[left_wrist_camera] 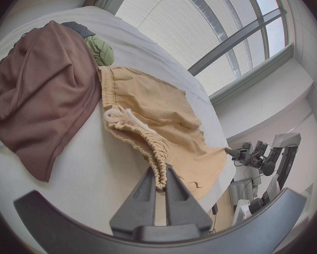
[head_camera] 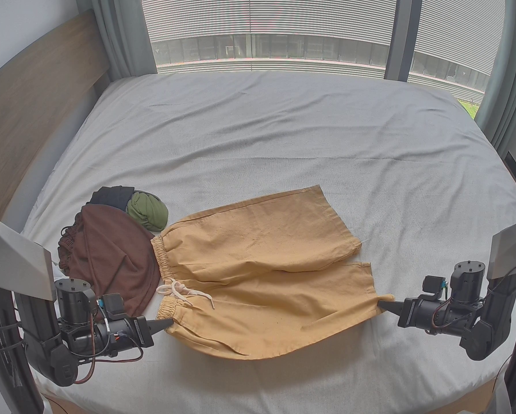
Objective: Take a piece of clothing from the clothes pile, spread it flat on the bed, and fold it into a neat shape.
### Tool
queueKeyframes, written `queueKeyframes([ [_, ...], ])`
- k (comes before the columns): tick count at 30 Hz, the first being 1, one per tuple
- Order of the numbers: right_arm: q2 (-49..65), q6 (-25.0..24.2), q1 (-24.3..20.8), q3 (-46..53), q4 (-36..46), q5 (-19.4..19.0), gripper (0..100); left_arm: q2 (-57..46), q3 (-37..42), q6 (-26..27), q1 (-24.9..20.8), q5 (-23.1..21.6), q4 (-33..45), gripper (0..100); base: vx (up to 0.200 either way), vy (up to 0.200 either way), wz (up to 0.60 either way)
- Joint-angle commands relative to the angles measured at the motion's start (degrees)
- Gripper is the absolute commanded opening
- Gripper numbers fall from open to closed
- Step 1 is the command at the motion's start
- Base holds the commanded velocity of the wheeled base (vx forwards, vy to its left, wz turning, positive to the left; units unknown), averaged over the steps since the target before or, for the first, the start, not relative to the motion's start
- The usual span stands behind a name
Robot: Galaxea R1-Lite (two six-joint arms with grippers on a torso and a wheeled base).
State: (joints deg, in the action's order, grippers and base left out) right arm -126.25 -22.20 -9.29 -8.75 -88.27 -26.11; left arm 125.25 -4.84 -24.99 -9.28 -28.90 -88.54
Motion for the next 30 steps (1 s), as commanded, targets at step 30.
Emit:
queueKeyframes([
  [30, 3.02, -2.15, 1.12, -17.88, 4.16, 0.01, 0, -4.66, -6.23, -9.64, 0.31, 2.54, -0.14, 0, 0.000, 0.000, 0.00],
])
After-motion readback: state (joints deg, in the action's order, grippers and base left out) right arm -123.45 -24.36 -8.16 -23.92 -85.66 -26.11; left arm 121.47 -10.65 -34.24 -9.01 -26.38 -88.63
